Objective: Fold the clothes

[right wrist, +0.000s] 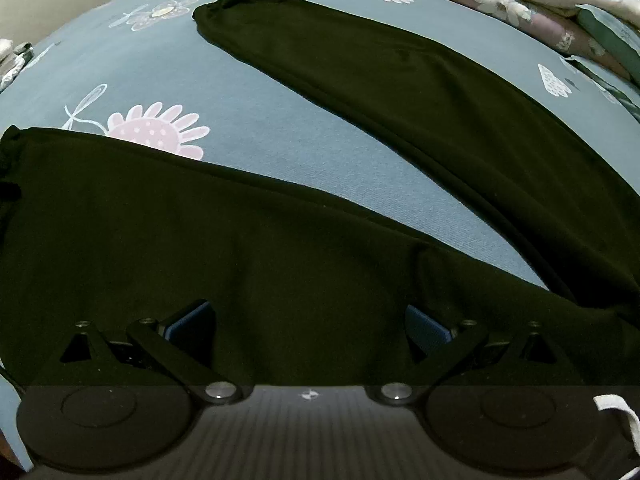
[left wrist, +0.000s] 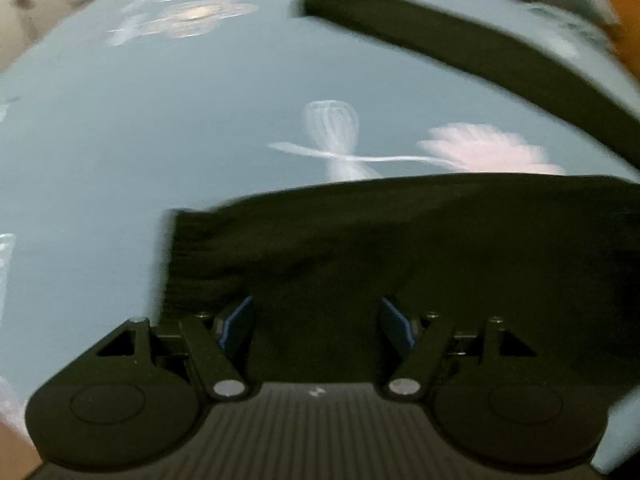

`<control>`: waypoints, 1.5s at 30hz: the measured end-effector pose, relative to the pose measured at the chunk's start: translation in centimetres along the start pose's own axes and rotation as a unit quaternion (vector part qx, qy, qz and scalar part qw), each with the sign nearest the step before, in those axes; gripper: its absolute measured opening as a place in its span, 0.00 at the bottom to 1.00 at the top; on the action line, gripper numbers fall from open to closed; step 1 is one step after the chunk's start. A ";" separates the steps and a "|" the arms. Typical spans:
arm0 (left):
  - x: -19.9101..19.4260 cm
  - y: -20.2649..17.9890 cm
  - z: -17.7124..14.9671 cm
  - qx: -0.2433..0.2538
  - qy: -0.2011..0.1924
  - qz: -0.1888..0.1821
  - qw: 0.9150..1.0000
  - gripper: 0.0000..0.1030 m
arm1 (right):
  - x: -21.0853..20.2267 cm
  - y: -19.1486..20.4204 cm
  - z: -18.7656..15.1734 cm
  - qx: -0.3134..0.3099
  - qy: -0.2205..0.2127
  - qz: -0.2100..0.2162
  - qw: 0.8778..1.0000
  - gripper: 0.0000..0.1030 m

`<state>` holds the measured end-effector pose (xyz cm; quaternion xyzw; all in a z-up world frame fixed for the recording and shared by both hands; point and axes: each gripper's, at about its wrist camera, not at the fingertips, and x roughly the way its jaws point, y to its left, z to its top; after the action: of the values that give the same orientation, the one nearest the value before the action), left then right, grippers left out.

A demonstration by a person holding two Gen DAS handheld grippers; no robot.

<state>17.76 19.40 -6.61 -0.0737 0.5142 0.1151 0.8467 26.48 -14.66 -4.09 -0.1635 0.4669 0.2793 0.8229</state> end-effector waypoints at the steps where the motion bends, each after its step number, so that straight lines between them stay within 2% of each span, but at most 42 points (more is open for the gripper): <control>1: -0.2 0.4 0.3 -0.014 -0.001 0.003 1.000 0.68 | 0.0 0.0 0.0 -0.001 0.000 0.000 1.000 1.00; 2: -0.6 0.6 0.7 -0.024 -0.001 0.007 1.000 0.67 | -0.2 0.0 0.0 -0.001 0.000 -0.001 1.000 1.00; 4: -1.7 -0.1 1.3 -0.014 -0.013 0.006 1.000 0.67 | -0.8 -0.1 -0.1 -0.001 -0.003 -0.002 1.000 1.00; 8: -3.6 -4.6 2.0 0.048 -0.036 -0.039 0.997 0.68 | -3.9 -0.4 -1.6 0.002 -0.026 0.026 0.999 1.00; 12: -3.4 -10.9 2.4 0.141 -0.055 -0.086 0.985 0.69 | -6.4 -0.8 -4.0 0.004 -0.033 0.024 0.999 1.00; 15: -1.8 -14.4 2.6 0.179 -0.042 -0.114 0.976 0.70 | -7.7 -1.4 -5.6 0.011 -0.052 0.004 0.999 1.00; 17: -0.5 -16.0 2.7 0.185 -0.024 -0.120 0.975 0.70 | -7.7 -2.1 -5.7 0.019 -0.065 -0.016 0.998 1.00; 19: 1.0 -16.8 2.4 0.183 0.007 -0.105 0.977 0.70 | -7.4 -3.0 -5.0 0.023 -0.076 -0.033 0.996 1.00; 21: 1.1 -17.0 1.9 0.183 0.005 -0.098 0.978 0.71 | -7.1 -4.1 -4.0 0.027 -0.095 -0.046 0.994 1.00; 24: 1.0 -17.1 1.9 0.184 0.007 -0.098 0.978 0.72 | -5.9 -6.1 -2.3 0.048 -0.111 -0.039 0.992 1.00; 26: 0.9 -17.1 2.0 0.186 0.012 -0.098 0.978 0.73 | -4.7 -7.4 -1.6 0.073 -0.101 -0.031 0.992 1.00; 29: 0.6 -16.6 2.0 0.187 0.015 -0.100 0.977 0.74 | -2.9 -8.7 -2.7 0.119 -0.055 -0.009 0.991 1.00; 32: 0.5 -16.5 2.3 0.184 0.017 -0.101 0.978 0.71 | -2.7 -8.6 -4.7 0.120 -0.056 -0.014 0.991 1.00; 34: -0.2 -17.0 3.1 0.182 0.010 -0.116 0.976 0.70 | -3.2 -8.2 -4.6 0.114 -0.045 -0.022 0.992 1.00; 37: -1.5 -18.0 4.9 0.184 -0.017 -0.161 0.970 0.71 | -5.0 -8.7 -4.3 0.139 -0.080 -0.009 0.987 1.00; 40: -1.8 -20.2 7.5 0.179 -0.021 -0.222 0.958 0.71 | -5.6 -9.5 -4.6 0.165 -0.097 -0.009 0.981 1.00; 42: -1.2 -22.3 9.2 0.175 -0.011 -0.269 0.947 0.71 | -5.3 -9.8 -4.9 0.177 -0.093 -0.018 0.980 1.00; 45: 0.6 -26.6 11.6 0.172 0.006 -0.338 0.925 0.72 | -5.2 -9.5 -5.6 0.192 -0.096 -0.022 0.976 1.00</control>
<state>35.12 -3.28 -1.57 -0.0972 0.4757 -0.2689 0.8319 26.35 -26.76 -2.37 0.0154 0.4269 0.1809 0.8859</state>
